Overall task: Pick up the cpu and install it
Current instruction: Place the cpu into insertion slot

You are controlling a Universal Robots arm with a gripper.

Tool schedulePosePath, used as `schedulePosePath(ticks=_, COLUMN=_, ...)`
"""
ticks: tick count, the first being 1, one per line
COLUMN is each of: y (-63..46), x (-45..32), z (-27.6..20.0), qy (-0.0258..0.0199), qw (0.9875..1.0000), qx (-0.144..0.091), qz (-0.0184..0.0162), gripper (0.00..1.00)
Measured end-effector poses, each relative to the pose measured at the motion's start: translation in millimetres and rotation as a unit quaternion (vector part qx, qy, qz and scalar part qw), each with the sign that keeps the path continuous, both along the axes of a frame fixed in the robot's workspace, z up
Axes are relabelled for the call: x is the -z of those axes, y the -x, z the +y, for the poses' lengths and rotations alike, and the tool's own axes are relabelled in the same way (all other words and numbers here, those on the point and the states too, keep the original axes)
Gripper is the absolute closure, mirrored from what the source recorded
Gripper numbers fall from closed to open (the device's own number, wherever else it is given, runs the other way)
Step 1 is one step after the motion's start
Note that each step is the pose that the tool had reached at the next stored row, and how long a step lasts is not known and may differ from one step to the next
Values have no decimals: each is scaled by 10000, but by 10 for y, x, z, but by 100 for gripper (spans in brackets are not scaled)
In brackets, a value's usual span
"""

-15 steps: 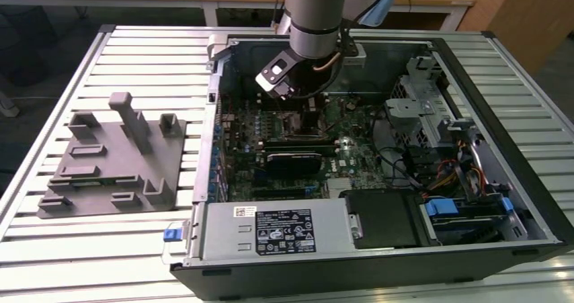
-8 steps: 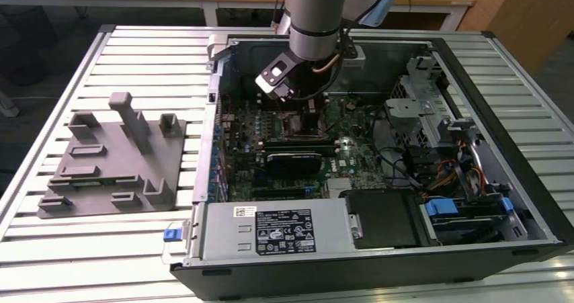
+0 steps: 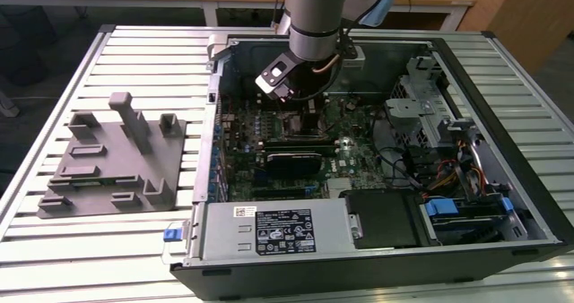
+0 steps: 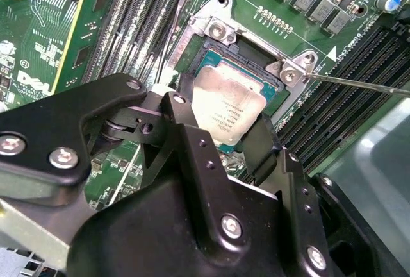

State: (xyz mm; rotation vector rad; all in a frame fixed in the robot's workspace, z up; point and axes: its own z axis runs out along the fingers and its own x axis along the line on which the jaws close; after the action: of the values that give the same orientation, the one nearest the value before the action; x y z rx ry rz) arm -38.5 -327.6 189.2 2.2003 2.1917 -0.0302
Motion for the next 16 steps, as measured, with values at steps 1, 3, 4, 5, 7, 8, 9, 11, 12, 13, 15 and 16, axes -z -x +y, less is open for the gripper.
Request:
schedulePosePath(ticks=1, y=0, x=0, z=0, qy=0, qw=10000, qx=0, qz=0, gripper=46)
schedulePosePath(ticks=3, y=-1, x=-18, z=1, qy=-4, qw=10000, qx=1, qz=-4, gripper=46)
schedulePosePath(ticks=4, y=-2, x=-29, z=4, qy=-12, qw=10000, qx=1, qz=-6, gripper=46)
schedulePosePath(ticks=5, y=-1, x=-45, z=2, qy=-5, qw=10000, qx=0, qz=-2, gripper=46)
schedulePosePath(ticks=7, y=0, x=-50, z=1, qy=-1, qw=10000, qx=0, qz=-1, gripper=46)
schedulePosePath(ticks=8, y=1, x=-50, z=0, qy=-2, qw=10000, qx=0, qz=-1, gripper=46)
schedulePosePath(ticks=9, y=1, x=-50, z=0, qy=-2, qw=10000, qx=0, qz=-1, gripper=46)
schedulePosePath(ticks=11, y=2, x=-50, z=-2, qy=2, qw=10000, qx=0, qz=0, gripper=46)
schedulePosePath(ticks=12, y=2, x=-49, z=-3, qy=4, qw=10000, qx=0, qz=0, gripper=46)
schedulePosePath(ticks=13, y=2, x=-46, z=-4, qy=3, qw=10000, qx=0, qz=-1, gripper=46)
schedulePosePath(ticks=15, y=2, x=-38, z=-6, qy=4, qw=10000, qx=1, qz=-1, gripper=46)
schedulePosePath(ticks=16, y=2, x=-35, z=-6, qy=4, qw=10000, qx=1, qz=-1, gripper=46)
